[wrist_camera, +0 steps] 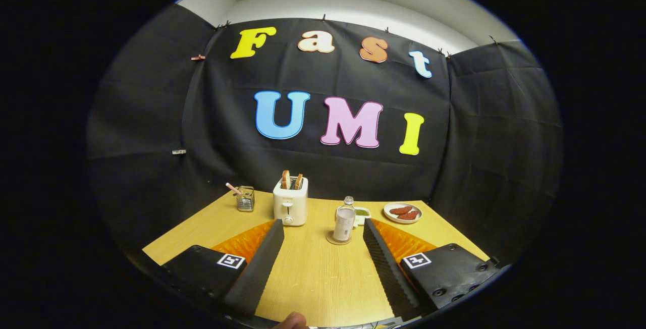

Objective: Take the bottle from table, then pour the juice into the cup, finally place the bottle on the coaster

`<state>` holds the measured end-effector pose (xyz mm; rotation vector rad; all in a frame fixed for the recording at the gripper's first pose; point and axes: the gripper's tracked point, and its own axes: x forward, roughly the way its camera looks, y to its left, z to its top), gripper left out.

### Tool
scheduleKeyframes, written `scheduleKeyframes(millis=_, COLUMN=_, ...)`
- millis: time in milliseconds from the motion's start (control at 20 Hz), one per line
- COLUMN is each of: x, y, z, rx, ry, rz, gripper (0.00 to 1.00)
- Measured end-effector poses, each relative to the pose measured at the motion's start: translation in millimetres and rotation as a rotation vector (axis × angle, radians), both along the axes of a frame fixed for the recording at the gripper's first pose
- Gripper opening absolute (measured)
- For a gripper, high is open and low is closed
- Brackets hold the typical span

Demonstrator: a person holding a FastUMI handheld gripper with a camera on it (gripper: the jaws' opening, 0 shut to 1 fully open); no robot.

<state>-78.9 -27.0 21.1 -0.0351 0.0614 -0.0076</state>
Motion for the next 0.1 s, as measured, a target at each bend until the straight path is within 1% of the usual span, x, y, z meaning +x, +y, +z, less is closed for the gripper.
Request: scheduleKeyframes(millis=100, x=1.1, y=-1.6, z=4.1, rx=0.018, ry=-0.020, rz=-0.007, gripper=0.97)
